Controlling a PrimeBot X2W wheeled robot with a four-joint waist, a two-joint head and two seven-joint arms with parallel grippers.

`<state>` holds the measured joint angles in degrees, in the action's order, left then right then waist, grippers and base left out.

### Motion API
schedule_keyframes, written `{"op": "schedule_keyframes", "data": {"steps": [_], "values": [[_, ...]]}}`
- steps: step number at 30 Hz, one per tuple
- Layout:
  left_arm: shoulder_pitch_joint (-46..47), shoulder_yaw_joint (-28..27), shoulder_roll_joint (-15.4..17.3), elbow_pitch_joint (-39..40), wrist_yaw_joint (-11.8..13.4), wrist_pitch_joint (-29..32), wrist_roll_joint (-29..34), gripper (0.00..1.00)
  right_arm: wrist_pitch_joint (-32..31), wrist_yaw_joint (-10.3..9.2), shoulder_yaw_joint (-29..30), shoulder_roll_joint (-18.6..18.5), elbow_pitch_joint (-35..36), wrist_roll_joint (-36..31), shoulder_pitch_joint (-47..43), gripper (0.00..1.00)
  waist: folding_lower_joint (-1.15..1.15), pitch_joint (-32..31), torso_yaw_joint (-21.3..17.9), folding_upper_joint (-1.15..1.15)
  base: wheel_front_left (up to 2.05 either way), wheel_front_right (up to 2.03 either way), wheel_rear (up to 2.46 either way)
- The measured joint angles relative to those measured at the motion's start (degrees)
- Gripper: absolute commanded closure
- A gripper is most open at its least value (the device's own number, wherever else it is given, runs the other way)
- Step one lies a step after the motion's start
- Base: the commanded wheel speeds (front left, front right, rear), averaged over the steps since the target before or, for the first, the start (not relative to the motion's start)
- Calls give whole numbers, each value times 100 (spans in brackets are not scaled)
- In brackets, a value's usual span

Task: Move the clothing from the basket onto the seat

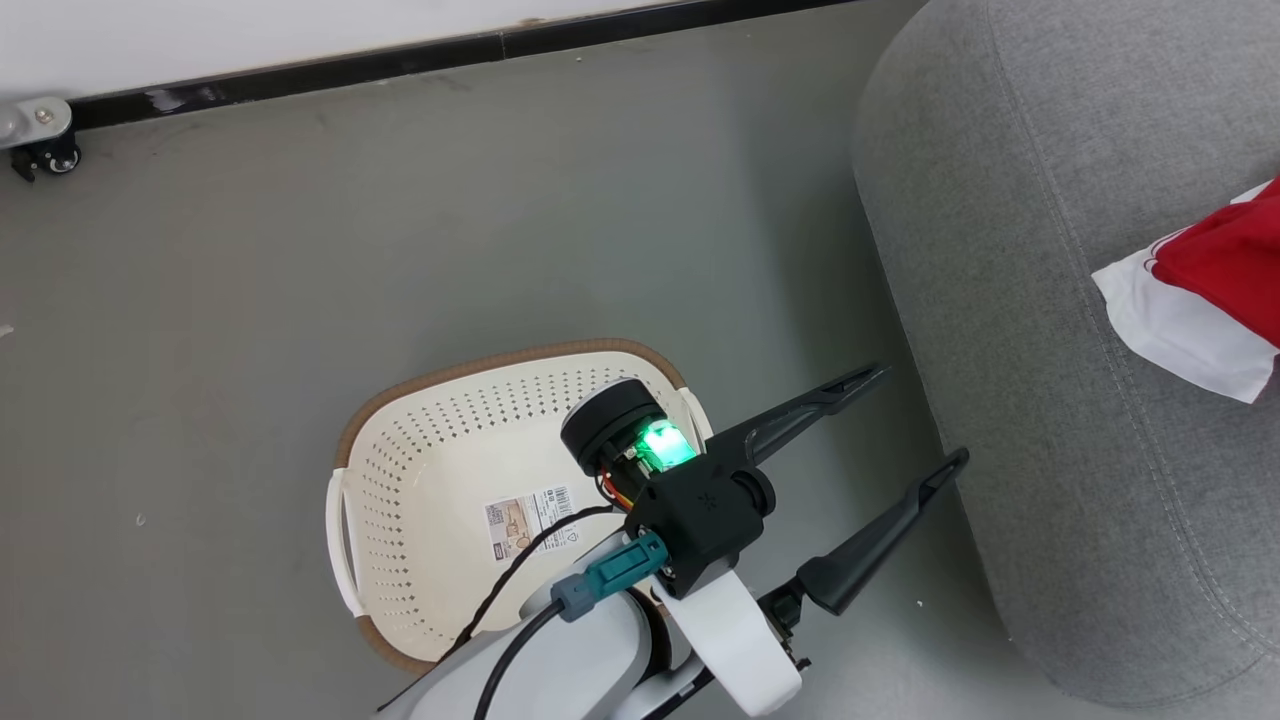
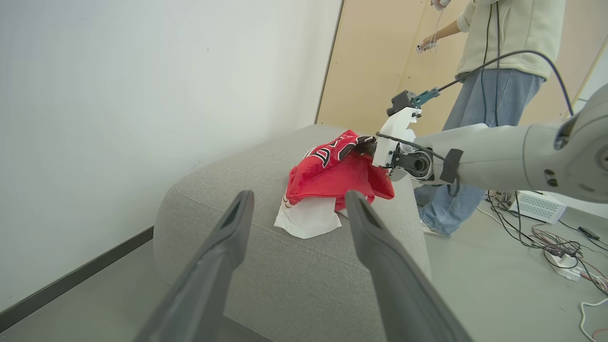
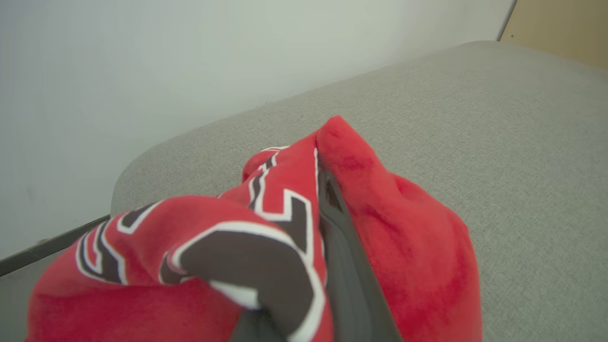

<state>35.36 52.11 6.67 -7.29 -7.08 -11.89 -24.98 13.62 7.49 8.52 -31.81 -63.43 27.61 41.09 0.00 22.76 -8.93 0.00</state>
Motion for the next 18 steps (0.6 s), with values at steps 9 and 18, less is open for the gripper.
{"op": "schedule_keyframes", "data": {"steps": [9, 18], "values": [[0, 132, 2, -112, 0, -51, -9, 0, 8, 0, 71, 177, -216, -102, 2, 56, 0, -64, -54, 0, 0, 0, 0], [-2, 159, 7, -219, 0, -81, -77, 0, 8, 0, 156, 309, -354, -55, -119, 0, 0, -203, -163, 0, 0, 0, 0]]}}
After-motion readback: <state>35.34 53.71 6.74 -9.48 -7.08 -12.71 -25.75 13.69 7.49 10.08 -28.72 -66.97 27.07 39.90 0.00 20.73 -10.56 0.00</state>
